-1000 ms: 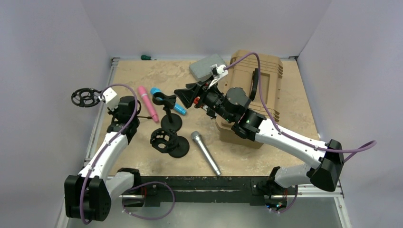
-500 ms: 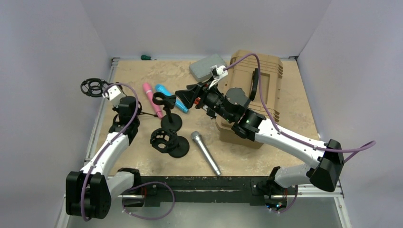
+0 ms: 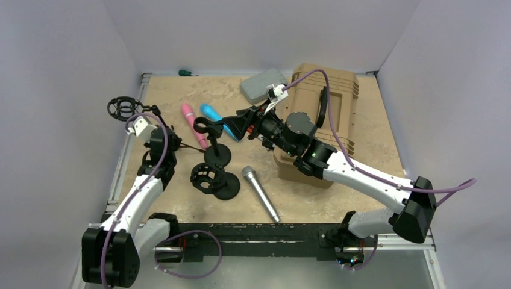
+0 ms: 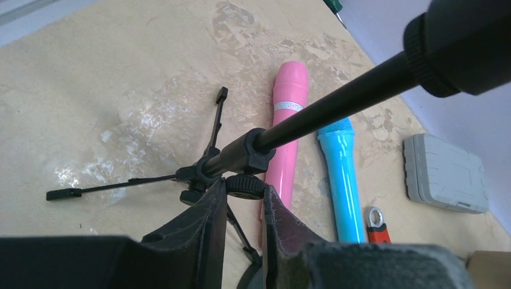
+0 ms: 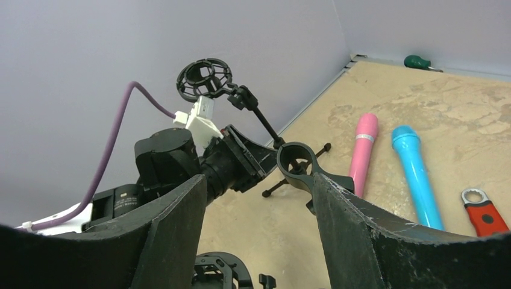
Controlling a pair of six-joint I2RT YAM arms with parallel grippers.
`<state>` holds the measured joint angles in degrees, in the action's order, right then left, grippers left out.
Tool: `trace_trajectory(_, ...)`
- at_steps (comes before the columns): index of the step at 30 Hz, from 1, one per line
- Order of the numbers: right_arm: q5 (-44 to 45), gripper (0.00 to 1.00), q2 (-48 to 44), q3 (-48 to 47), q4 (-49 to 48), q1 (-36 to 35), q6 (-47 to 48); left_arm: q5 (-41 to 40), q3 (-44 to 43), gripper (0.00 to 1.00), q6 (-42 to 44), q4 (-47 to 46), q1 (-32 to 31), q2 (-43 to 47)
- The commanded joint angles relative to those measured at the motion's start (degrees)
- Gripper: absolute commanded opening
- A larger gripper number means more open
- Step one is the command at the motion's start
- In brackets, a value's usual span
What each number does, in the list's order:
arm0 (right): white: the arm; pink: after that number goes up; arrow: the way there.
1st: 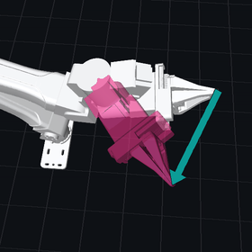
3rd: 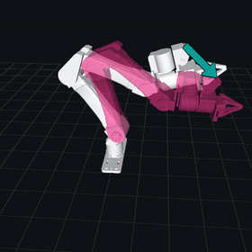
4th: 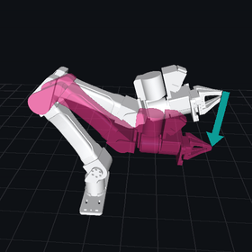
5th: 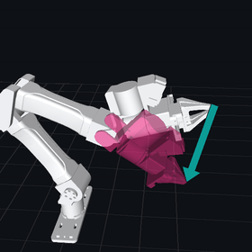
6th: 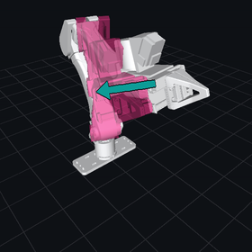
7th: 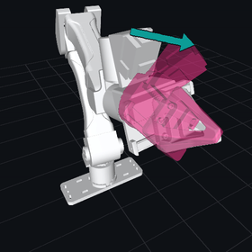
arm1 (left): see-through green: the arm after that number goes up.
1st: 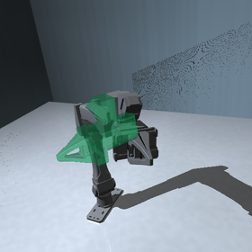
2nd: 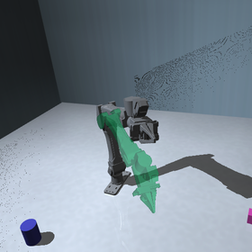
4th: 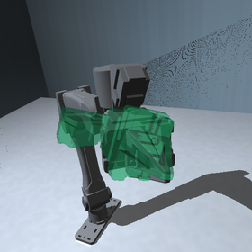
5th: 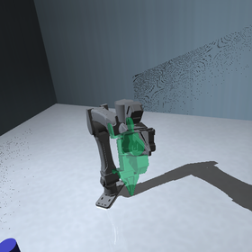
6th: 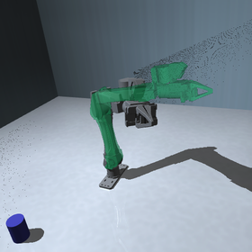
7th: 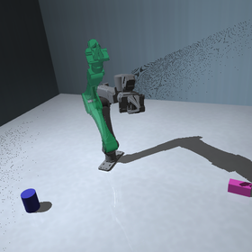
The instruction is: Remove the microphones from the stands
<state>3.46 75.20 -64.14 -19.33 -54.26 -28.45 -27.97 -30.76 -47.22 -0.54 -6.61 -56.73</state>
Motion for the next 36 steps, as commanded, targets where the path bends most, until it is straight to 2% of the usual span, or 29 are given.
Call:
trace_trajectory(1,-0.62,0.64,-1.91,0.11,-2.94,0.29,-0.54,3.93,2.62,0.22,-6.13,5.81,-0.77,2.06)
trace_trajectory(4,-0.82,0.64,-1.96,0.15,-2.79,0.3,-0.47,3.15,2.13,0.43,-5.26,7.1,-0.77,3.18)
trace_trajectory(6,-0.83,0.64,-1.99,0.31,-2.81,0.29,-0.5,3.03,1.84,0.54,-4.09,8.05,-0.82,4.39)
trace_trajectory(11,-1.0,0.64,-2.09,0.76,-3.12,0.3,-0.55,4.33,1.82,0.6,-2.23,11.0,-0.82,9.15)
trace_trajectory(16,-1.5,0.64,-2.16,0.92,-3.25,0.3,-0.61,1.72,5.13,0.61,-6.19,14.98,-0.77,19.09)
trace_trajectory(22,-1.28,0.64,-2.51,1.71,-3.34,0.28,-0.44,-2.62,14.48,0.77,-16.53,8.75,-0.55,32.19)
trace_trajectory(25,-1.28,0.64,-2.72,2.18,-3.55,0.38,-0.39,-2.1,15.61,0.79,-19.42,5.02,0.71,31.96)
trace_trajectory(29,-0.72,0.64,-3.08,3.03,-3.87,0.38,-0.13,5.93,14.95,0.78,-23.73,-0.51,6.31,25.97)
trace_trajectory(32,-0.44,0.64,-3.21,3.62,-4.04,0.51,0.01,7.98,14.39,0.72,-20.93,-6.0,7.92,22.66)
trace_trajectory(36,-0.58,0.64,-3.22,3.89,-4.2,0.65,0.08,9.33,12.28,0.69,-18.08,-6.85,7.93,18.65)
